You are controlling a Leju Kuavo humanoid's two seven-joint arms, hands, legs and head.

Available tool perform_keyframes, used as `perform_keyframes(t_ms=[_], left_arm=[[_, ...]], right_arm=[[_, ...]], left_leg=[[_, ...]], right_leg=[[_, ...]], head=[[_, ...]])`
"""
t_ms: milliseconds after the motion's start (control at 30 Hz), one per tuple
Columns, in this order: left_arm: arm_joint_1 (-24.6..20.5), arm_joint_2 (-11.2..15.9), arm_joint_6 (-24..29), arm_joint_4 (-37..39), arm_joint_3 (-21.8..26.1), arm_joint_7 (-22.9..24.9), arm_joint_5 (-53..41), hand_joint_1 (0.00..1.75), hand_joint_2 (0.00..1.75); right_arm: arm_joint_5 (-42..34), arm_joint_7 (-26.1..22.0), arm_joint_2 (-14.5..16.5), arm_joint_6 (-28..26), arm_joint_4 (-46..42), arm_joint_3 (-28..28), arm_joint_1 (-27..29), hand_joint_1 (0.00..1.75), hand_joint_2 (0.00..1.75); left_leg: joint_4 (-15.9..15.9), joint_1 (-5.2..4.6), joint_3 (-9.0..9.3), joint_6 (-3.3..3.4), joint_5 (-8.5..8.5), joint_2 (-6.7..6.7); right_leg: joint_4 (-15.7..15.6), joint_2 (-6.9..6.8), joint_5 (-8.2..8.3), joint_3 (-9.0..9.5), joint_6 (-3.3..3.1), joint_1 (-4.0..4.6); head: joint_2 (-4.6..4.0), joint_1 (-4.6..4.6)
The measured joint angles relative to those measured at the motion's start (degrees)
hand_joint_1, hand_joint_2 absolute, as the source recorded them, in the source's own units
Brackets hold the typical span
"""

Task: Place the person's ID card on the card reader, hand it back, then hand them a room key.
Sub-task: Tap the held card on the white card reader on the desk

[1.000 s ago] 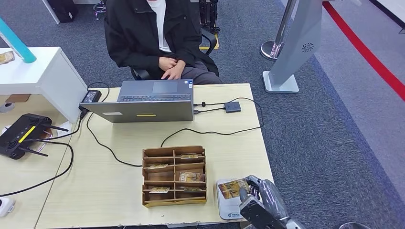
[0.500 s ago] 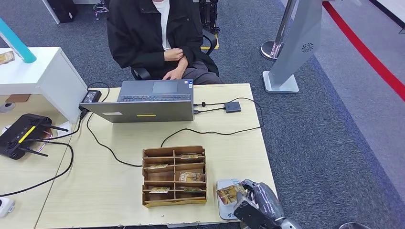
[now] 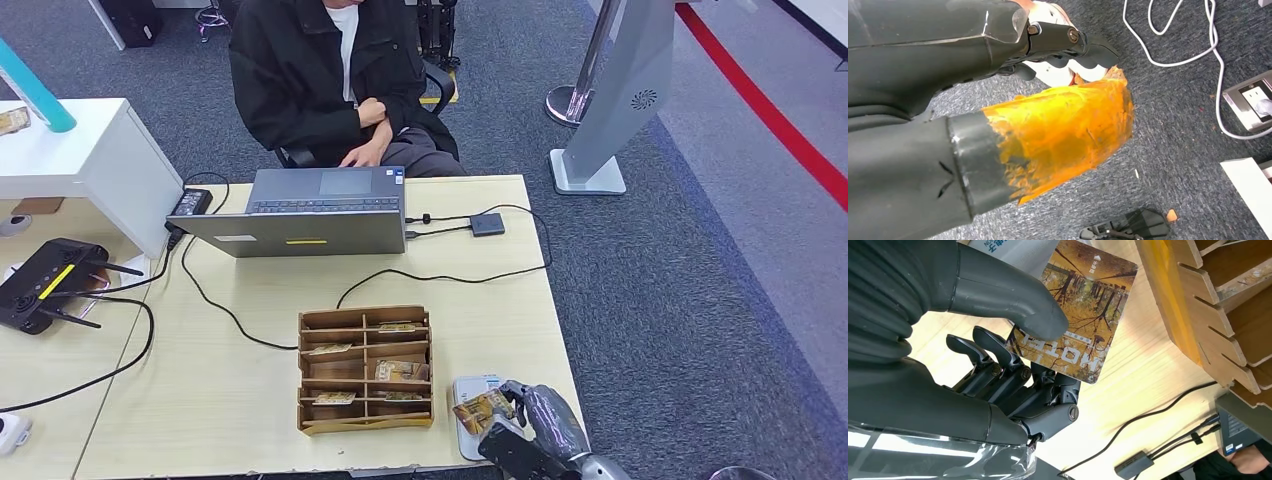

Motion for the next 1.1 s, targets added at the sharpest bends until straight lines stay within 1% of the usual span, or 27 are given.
perform_keyframes(t_ms=[367, 833, 1100], left_arm=[[0.1, 0.0, 0.0, 0.0, 0.0, 0.0, 0.2, 0.00, 0.00], [0.2, 0.0, 0.0, 0.0, 0.0, 0.0, 0.2, 0.00, 0.00], [0.3, 0.0, 0.0, 0.0, 0.0, 0.1, 0.3, 0.00, 0.00]], right_arm=[[3.2, 2.3, 0.0, 0.3, 0.9, 0.4, -0.7, 1.75, 1.75], [3.8, 2.6, 0.0, 0.3, 1.4, 0.9, -1.2, 1.75, 1.75], [7.8, 5.1, 0.0, 0.4, 1.9, 1.0, -1.5, 1.75, 1.75]], left_leg=[[0.0, 0.00, 0.00, 0.00, 0.00, 0.00], [0.0, 0.00, 0.00, 0.00, 0.00, 0.00], [0.0, 0.00, 0.01, 0.00, 0.00, 0.00]], right_leg=[[0.0, 0.00, 0.00, 0.00, 0.00, 0.00], [0.0, 0.00, 0.00, 0.00, 0.00, 0.00], [0.0, 0.00, 0.00, 0.01, 0.00, 0.00]], head=[[0.00, -0.01], [0.00, 0.00], [0.00, -0.01]])
